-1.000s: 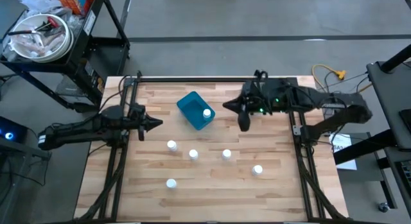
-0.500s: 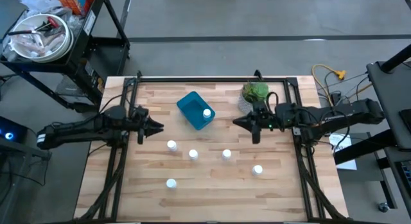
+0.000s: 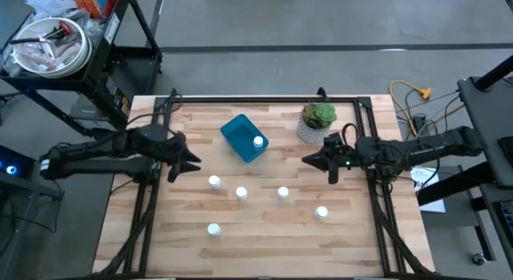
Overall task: Pick and place pill bottles into a basket
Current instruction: Put the white pill bottle into the dark blue bin
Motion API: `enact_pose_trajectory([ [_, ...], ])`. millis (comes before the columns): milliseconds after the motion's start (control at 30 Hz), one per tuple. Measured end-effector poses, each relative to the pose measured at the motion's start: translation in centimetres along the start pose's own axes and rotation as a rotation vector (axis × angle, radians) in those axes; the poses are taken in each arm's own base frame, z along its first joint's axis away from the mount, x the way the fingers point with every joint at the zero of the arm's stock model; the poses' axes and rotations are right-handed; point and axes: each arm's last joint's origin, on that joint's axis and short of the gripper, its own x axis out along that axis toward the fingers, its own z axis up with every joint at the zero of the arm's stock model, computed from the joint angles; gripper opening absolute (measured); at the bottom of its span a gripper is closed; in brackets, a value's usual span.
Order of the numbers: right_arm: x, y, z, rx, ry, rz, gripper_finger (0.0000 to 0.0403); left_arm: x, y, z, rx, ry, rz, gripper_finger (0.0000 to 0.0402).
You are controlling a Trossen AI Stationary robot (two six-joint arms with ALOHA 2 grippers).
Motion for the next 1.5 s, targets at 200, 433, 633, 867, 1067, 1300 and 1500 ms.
enact_pose_trajectory([
  [200, -0.6, 0.1, 0.2, -0.012, -0.014, 0.026, 0.0008, 0.9, -0.6, 1.2, -0.071, 0.106, -0.072, 0.0188],
  [433, -1.0, -0.5, -0.4, -0.042, 0.057, -0.029, 0.0008, 4.0, -0.5, 0.6, -0.108, 0.348, -0.038, 0.0233],
  [633, -1.2, -0.5, -0.4, -0.047, 0.072, -0.018, 0.0009, 5.1, -0.7, 1.4, -0.088, 0.376, 0.004, 0.0235],
  [867, -1.4, -0.3, -0.2, -0.056, 0.066, 0.0, 0.0009, 5.2, -1.3, 3.2, 0.086, 0.334, 0.038, 0.0235],
  [1067, -1.5, -0.3, -0.2, -0.06, 0.061, 0.004, 0.0009, 5.4, -1.8, 4.7, 0.09, 0.294, 0.047, 0.0235],
  [1300, -1.5, -0.3, -0.2, -0.061, 0.061, 0.003, 0.0008, 6.5, -1.8, 5.2, 0.022, 0.258, 0.049, 0.0235],
  [1500, -1.5, -0.3, -0.2, -0.043, 0.061, 0.001, 0.0008, 7.9, -1.5, 4.8, 0.115, 0.326, 0.049, 0.0235],
])
